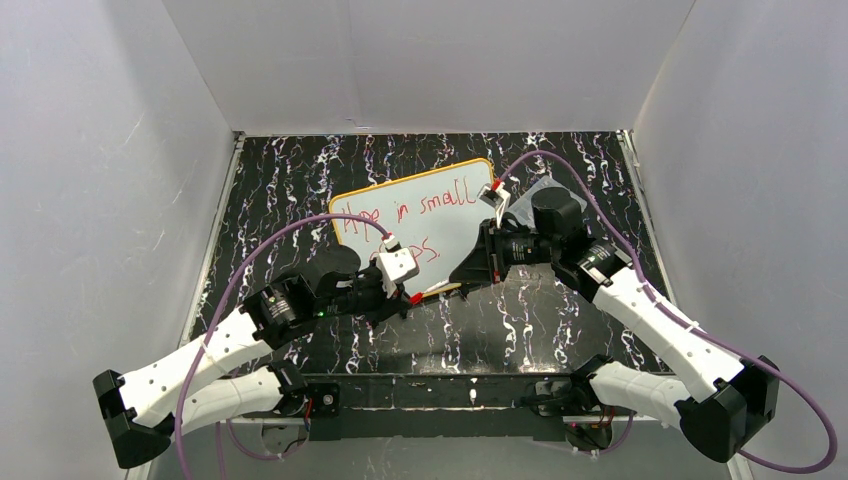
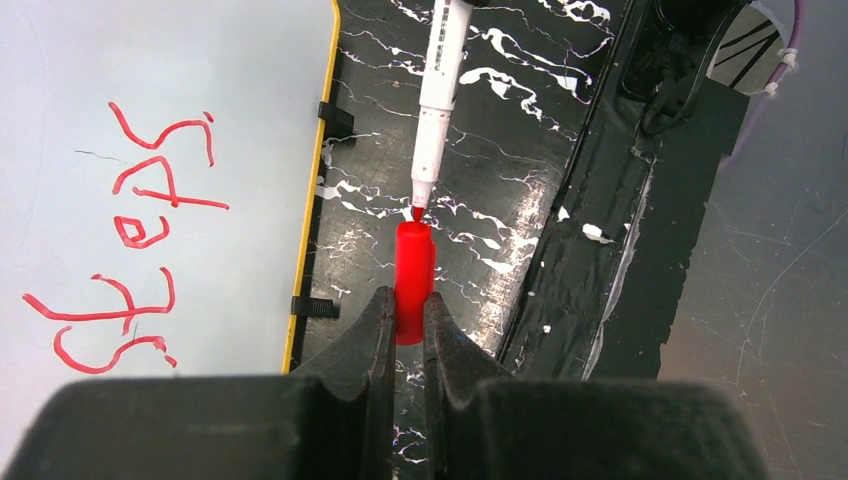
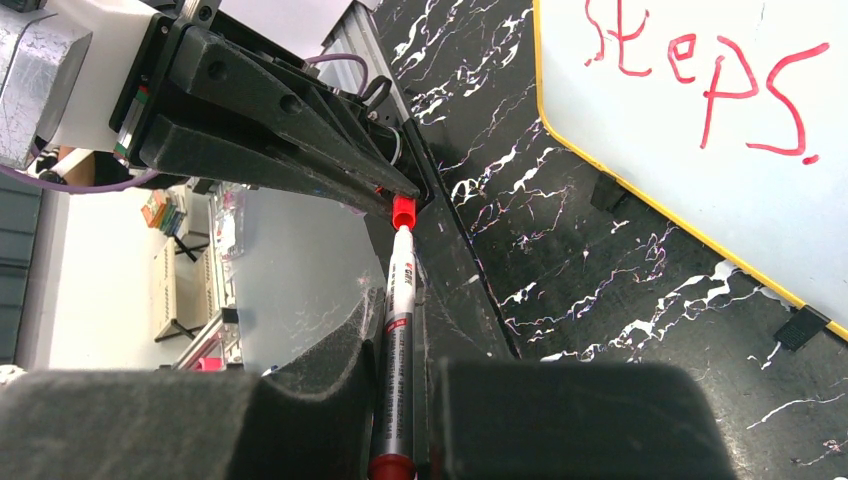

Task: Write a sentence on the whiteboard
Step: Close the whiteboard marker at the center of the board.

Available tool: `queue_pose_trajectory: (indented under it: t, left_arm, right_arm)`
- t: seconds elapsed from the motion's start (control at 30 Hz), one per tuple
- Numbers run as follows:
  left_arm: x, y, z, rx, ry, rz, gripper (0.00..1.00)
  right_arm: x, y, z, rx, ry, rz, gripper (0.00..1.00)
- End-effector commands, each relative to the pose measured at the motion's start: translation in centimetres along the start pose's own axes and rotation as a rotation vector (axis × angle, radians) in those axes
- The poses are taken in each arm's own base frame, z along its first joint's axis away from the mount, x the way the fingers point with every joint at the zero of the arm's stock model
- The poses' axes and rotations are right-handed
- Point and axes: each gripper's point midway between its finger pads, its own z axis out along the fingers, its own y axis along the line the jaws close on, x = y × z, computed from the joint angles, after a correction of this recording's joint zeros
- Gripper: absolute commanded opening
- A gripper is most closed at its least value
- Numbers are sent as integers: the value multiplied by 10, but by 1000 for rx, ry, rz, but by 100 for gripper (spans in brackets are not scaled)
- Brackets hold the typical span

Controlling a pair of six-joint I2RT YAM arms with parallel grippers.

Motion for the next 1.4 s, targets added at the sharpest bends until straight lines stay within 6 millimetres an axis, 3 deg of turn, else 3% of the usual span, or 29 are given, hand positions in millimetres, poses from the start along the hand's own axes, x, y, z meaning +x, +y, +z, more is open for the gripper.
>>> queue_pose_trajectory:
  t: [0.0, 0.73, 1.37]
  left_arm:
    - [-3, -1, 0, 13, -18, 7, 0]
    - [-8, -9, 1, 57, -43, 18, 0]
    - [-34, -14, 7, 100, -130, 36, 0]
  right_arm:
    - [-3, 6, 2, -41, -5, -35, 1]
    - [9, 8, 13, -82, 46, -24, 1]
    - [28, 16, 24, -153, 97, -4, 1]
